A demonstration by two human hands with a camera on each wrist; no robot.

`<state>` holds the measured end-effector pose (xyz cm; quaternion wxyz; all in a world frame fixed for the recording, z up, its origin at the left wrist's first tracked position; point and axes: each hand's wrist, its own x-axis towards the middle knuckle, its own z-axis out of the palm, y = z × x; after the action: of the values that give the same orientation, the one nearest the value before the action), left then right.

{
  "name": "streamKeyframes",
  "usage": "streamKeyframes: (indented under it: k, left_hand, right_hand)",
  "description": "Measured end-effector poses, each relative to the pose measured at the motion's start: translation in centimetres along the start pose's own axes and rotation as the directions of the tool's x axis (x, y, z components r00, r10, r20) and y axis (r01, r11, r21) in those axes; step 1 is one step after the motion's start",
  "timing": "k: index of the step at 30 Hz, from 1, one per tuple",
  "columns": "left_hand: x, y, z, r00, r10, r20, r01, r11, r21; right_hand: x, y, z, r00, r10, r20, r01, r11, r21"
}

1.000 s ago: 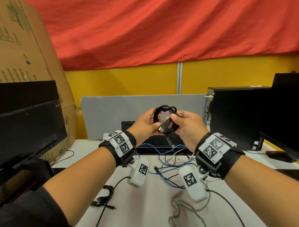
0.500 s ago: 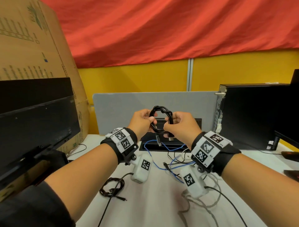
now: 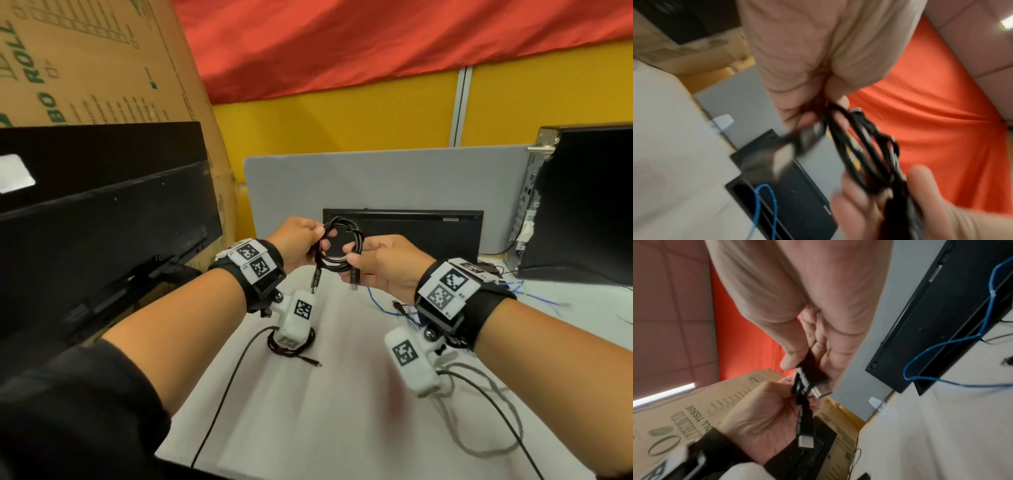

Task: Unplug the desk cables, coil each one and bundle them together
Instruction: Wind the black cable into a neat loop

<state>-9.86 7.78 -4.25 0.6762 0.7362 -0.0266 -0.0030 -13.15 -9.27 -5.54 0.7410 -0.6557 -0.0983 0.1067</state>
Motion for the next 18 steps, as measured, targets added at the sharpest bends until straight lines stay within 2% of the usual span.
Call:
streamKeyframes:
  k: [4,9,13,18]
  left_hand:
    - [-0.8,-2.2,-1.9,0.989,-0.143,0.023,0.136,0.973,0.187]
    - [-0.7,-5.1,-2.2,0.988,-0.151,-0.033,0.150,0.879,0.452]
    - [-0.9,-7.2,-2.1,0.981,-0.193,-0.034,0.177,0.798,0.576]
    - [-1.2,-9.1,-1.4,0.968,-0.249,-0.026,0.199,0.705,0.681]
  right_hand:
    - [0.6,2.2,1.2,0.983,0.156,-0.098,-0.164,0.983,-0.080]
    - [1.9,5.5,1.5,0.934,0.312,-0.173,-0.349,0.901,-0.258]
    - [2.8,8.2,0.7,0.911,0.394,-0.120,-0.406,0.811,-0.421]
    - [2.9,10.5,0.6,0.872,0.480,-0.094,-0.465,0.755,-0.462]
